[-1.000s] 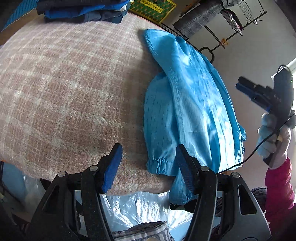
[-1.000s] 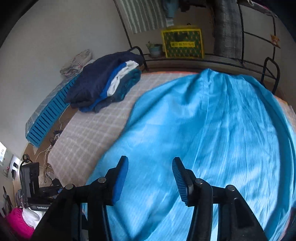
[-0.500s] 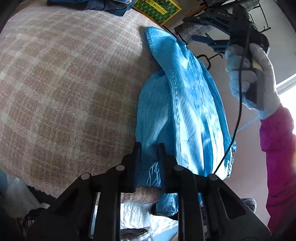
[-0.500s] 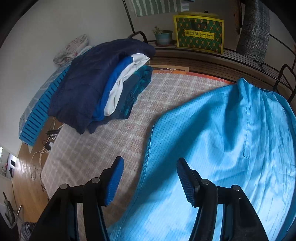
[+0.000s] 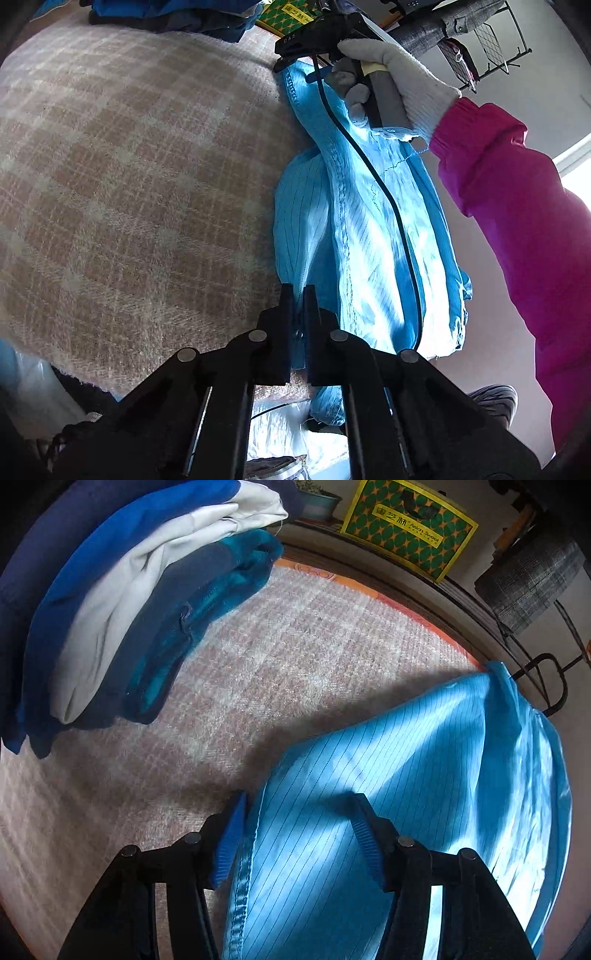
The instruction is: Fold large clothes
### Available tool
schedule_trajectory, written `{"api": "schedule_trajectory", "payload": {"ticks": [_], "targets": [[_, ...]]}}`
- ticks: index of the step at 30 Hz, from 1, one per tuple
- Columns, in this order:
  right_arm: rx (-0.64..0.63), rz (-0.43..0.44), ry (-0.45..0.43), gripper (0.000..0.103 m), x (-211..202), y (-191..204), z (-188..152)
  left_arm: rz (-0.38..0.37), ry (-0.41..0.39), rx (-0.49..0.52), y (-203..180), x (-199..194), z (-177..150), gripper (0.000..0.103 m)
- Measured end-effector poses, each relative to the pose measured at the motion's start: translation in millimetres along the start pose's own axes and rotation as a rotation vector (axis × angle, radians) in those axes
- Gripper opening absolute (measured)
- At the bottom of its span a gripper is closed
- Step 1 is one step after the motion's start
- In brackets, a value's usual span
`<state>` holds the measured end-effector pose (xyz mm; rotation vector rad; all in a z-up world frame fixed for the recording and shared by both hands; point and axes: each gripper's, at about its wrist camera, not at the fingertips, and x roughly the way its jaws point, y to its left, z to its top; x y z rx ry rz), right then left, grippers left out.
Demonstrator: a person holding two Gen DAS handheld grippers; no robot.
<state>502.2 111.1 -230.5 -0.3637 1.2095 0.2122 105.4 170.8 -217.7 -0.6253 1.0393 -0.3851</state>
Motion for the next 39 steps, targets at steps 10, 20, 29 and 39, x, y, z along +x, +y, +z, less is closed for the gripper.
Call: {"api": "schedule_trajectory", "payload": {"ticks": [10,20,29,39], "targets": [[0.224,0.234,-0.177,0.000,-52.6,-54.2,2.2,0.005,-0.058,0.038,7.3,-30.3,-11.1,0.000],[0.329,0.351,-0.167,0.008,-16.5,-43.7,9.0,0.144,-0.114,-0.002,28.6,-47.3,-9.9,0.000],[0.331,0.416,-0.221,0.033,-73.3,-77.6,-31.6,0.054,-0.082,0.017,8.3,-43.3,-5.8,0.007],[0.404,0.418,-0.248,0.040,-164.3,-165.0,-209.9,0.013,-0.017,0.028,-13.0,-27.6,-17.7,0.036]]}}
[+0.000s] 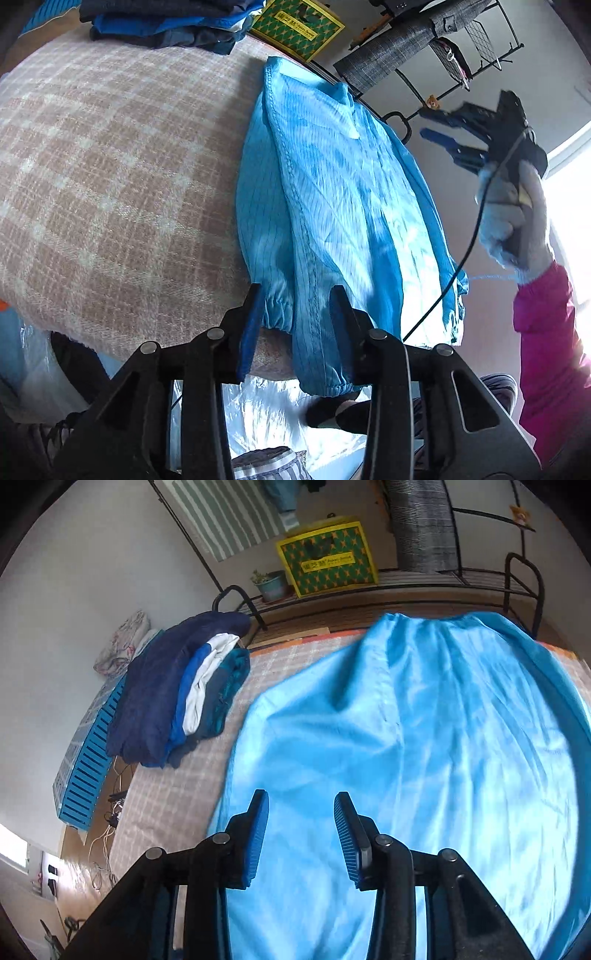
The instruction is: Fold large clothes
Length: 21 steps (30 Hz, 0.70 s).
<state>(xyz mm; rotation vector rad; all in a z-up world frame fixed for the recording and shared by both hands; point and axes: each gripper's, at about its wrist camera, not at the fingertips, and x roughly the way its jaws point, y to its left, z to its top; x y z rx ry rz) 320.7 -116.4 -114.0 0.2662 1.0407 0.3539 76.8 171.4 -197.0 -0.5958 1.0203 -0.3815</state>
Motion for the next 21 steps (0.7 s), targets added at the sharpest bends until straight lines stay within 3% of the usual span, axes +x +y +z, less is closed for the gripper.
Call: {"api": "schedule_trajectory", "payload": {"ticks": [5,6,10,18,19,20,21], "targets": [[0.034,-0.001,0.106,0.043,-12.2,-38.8,-77.9,-0.003,0.023,0.021,-9.7,5.7,-5.7,0.036],[0.046,0.002,0.130,0.048,-9.7,-45.1,-92.4,-0.005,0.033,0.020,-10.2,8.0,-7.0,0.036],[0.057,0.040,0.204,0.049,9.6,-55.1,-136.9,-0.002,0.052,0.020,-13.1,13.6,-10.7,0.036],[0.047,0.213,0.261,0.048,19.9,-46.5,-167.9,0.003,0.114,0.004,-16.5,27.1,-23.8,0.036],[0.050,0.222,0.267,0.041,21.8,-45.7,-168.4,0.008,0.121,0.004,-16.9,30.5,-24.7,0.035],[0.049,0.222,0.273,0.036,23.7,-44.8,-168.8,0.018,0.124,0.001,-15.8,33.4,-25.7,0.031],[0.044,0.223,0.281,0.030,26.9,-42.7,-169.8,0.033,0.124,-0.003,-15.2,35.9,-25.6,0.016]]}}
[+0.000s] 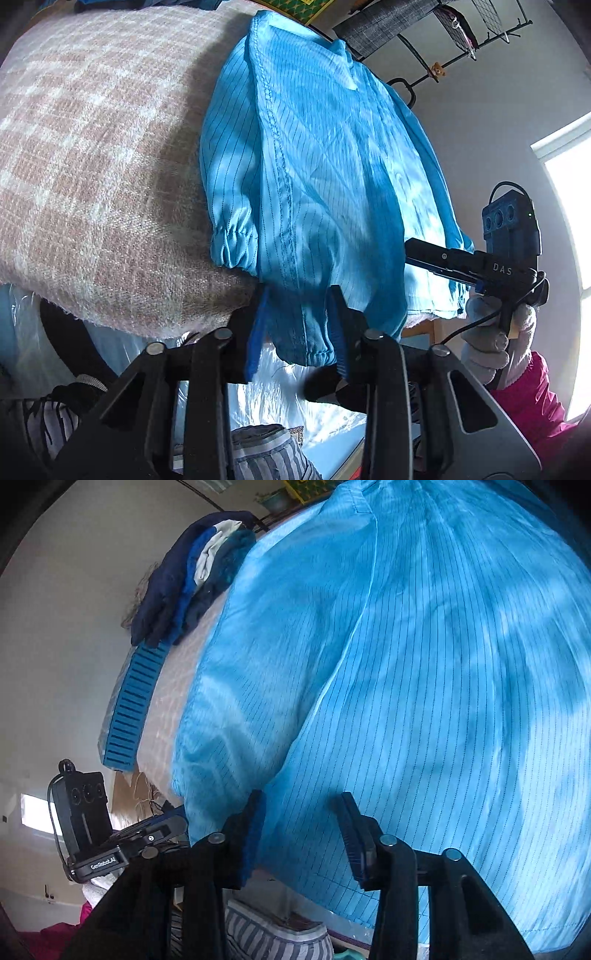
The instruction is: Fold large clothes
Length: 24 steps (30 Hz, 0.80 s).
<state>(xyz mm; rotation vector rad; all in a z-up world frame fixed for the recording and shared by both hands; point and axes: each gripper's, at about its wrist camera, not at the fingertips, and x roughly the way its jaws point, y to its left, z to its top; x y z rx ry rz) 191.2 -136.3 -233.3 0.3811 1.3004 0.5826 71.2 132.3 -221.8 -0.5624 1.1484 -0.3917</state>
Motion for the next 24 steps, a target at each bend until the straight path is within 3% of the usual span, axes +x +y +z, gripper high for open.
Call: {"api": "schedule_trajectory", "payload": {"ticks": [1,3,5,6,7,8,12,14,15,21,24], "targets": [[-0.003,0.004,0.005,0.024,2.7,1.3,-0.5,0.011,0.003,-0.002,0.3,2.4,0.9,0.009],[-0.001,0.022,0.019,0.013,7.9,4.6,-1.4,0.014,-0.009,-0.002,0.1,-0.5,0.0,0.009],[-0.005,0.026,0.021,0.009,11.4,8.3,-1.3,0.060,-0.054,0.005,-2.2,-8.1,-1.2,0.009],[-0.013,0.023,0.020,0.008,11.9,10.0,-1.2,0.080,-0.075,-0.007,-0.2,-13.1,-2.5,0.015],[-0.017,0.022,0.018,0.006,12.3,11.4,-1.3,0.070,-0.086,-0.028,3.9,-16.4,-3.3,0.030],[-0.017,0.021,0.017,0.004,13.2,12.1,-0.9,0.047,-0.088,-0.050,8.3,-17.5,-3.2,0.036],[-0.006,0.014,0.016,0.002,19.2,14.2,2.9,0.012,-0.062,-0.077,19.1,-12.5,-3.6,0.040],[-0.005,0.010,0.017,0.002,19.3,13.8,2.6,-0.012,-0.050,-0.068,17.5,-10.4,-2.3,0.020],[-0.005,0.009,0.018,0.001,19.7,13.6,3.2,-0.041,-0.027,-0.072,17.0,-7.4,-1.5,0.002],[0.006,0.030,0.005,0.000,15.0,13.4,3.3,-0.044,-0.079,-0.056,5.6,-22.0,-0.9,0.000],[0.038,0.068,-0.004,0.000,15.5,12.6,4.6,-0.004,-0.133,-0.032,7.7,-43.5,6.4,0.000]]}}
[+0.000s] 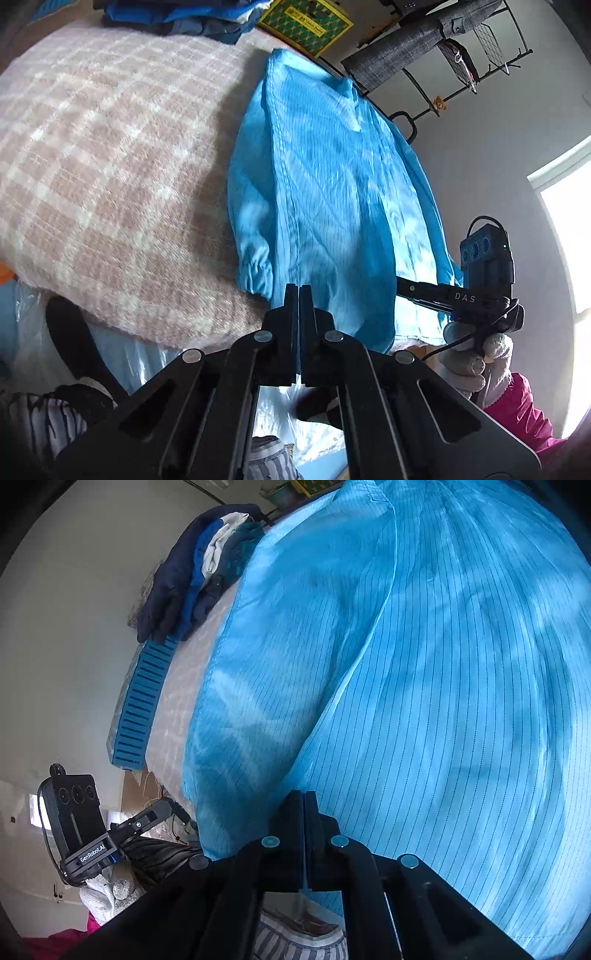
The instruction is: Fold large clothes
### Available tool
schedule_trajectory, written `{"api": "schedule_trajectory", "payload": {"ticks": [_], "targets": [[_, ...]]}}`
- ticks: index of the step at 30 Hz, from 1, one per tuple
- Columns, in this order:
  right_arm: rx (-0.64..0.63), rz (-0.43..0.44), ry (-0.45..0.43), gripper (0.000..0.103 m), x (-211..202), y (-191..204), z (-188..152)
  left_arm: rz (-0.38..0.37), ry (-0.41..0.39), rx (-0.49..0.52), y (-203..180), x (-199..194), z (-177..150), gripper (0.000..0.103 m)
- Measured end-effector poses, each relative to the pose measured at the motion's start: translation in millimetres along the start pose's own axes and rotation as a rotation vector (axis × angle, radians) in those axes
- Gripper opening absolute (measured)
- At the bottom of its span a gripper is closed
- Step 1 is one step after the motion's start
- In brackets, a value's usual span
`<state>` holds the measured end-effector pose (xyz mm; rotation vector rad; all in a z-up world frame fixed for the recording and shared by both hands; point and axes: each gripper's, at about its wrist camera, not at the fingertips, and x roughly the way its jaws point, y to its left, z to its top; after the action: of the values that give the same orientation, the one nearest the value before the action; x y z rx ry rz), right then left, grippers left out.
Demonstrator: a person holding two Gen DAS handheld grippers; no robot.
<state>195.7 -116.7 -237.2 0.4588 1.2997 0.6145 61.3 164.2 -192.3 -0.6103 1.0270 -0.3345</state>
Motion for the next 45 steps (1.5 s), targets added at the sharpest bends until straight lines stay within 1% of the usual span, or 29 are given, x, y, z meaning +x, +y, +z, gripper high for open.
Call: {"api": "schedule_trajectory", "payload": {"ticks": [2,4,5,7,8,9,10,11,12,15,17,20,21,22,23,24,26,27,28,29,30,31,33,37,40,42,44,45], "targets": [[-0.006,-0.009,0.001,0.000,4.3,3.5,2.0,0.039,-0.027,0.018,5.5,-8.4,9.6,0.000],[-0.028,-0.076,-0.009,0.005,7.5,8.6,3.0,-0.009,-0.017,-0.035,17.1,-12.8,16.5,0.000],[-0.035,-0.089,-0.009,0.006,7.7,8.7,3.1,-0.025,-0.018,-0.054,19.8,-13.7,19.6,0.000],[-0.022,-0.087,-0.023,0.028,3.6,6.5,3.0,-0.028,-0.022,-0.031,14.5,-11.7,26.7,0.000],[-0.018,-0.077,-0.031,0.030,0.3,4.5,2.7,-0.021,-0.018,-0.009,8.1,-6.7,31.5,0.000],[-0.020,-0.069,-0.037,0.030,-2.0,4.5,2.3,-0.016,-0.010,0.005,5.1,-1.4,37.3,0.013],[-0.023,-0.063,-0.041,0.032,-4.0,4.8,1.4,-0.021,0.004,0.007,3.1,6.5,45.7,0.038],[-0.026,-0.058,-0.042,0.033,-5.1,4.8,0.5,-0.032,0.013,0.002,2.8,13.7,50.0,0.048],[-0.024,-0.055,-0.041,0.035,-5.9,4.4,-0.8,-0.030,0.019,-0.004,3.0,20.5,55.4,0.053],[-0.001,-0.034,-0.032,0.037,-8.1,-1.0,-6.7,-0.023,0.056,-0.019,7.9,39.9,68.8,0.053],[0.039,0.005,-0.033,0.038,-11.9,-6.9,-11.7,-0.019,0.079,-0.045,15.3,48.7,73.4,0.053],[0.064,0.088,-0.050,0.039,-24.7,-10.0,-21.0,-0.022,0.097,-0.079,25.9,54.5,76.4,0.045],[0.056,0.100,-0.058,0.044,-28.8,-7.9,-23.3,-0.025,0.103,-0.081,27.7,55.4,76.5,0.037],[0.049,0.108,-0.064,0.052,-31.5,-5.3,-24.9,-0.028,0.107,-0.084,30.0,56.1,77.7,0.033],[0.042,0.114,-0.062,0.058,-31.7,-2.9,-25.9,-0.040,0.108,-0.083,30.4,56.1,77.6,0.030],[0.036,0.121,-0.052,0.063,-30.0,-0.8,-26.7,-0.045,0.111,-0.077,29.5,56.2,77.2,0.023],[0.012,0.108,-0.017,0.060,-19.1,6.8,-27.0,-0.047,0.118,-0.060,25.4,57.2,76.4,0.017],[-0.006,0.081,0.005,0.056,-12.5,10.2,-27.7,-0.045,0.121,-0.050,23.1,57.6,75.7,0.008],[-0.021,0.063,0.022,0.042,-6.4,12.6,-28.9,-0.036,0.123,-0.039,20.3,57.5,74.8,0.005],[-0.027,0.054,0.046,0.032,1.6,13.9,-28.5,-0.030,0.121,-0.032,19.0,56.9,74.7,0.005],[-0.024,0.054,0.064,0.019,7.2,13.3,-29.5,-0.028,0.117,-0.029,17.9,56.0,74.8,0.002],[-0.019,0.058,0.068,0.009,10.5,12.5,-30.5,-0.023,0.112,-0.026,16.1,54.5,76.1,0.001],[-0.014,0.083,0.068,0.003,12.3,12.3,-31.0,-0.016,0.088,-0.023,14.1,48.5,78.8,0.000],[-0.008,0.128,0.039,0.001,8.9,18.4,-26.8,-0.011,0.046,-0.014,13.5,32.8,90.1,0.000],[-0.017,0.107,0.011,0.001,14.6,24.6,-16.2,0.032,0.021,0.016,12.5,29.7,102.4,0.000],[-0.001,0.109,0.008,0.000,22.6,27.5,-11.6,0.034,0.033,-0.001,15.8,33.1,108.3,0.000],[0.000,0.111,0.015,0.000,27.8,29.8,-12.1,0.003,0.055,-0.042,22.2,36.5,107.5,0.000],[-0.007,0.109,0.018,0.000,28.1,30.5,-14.2,-0.008,0.069,-0.057,24.7,38.0,104.8,0.002]]}}
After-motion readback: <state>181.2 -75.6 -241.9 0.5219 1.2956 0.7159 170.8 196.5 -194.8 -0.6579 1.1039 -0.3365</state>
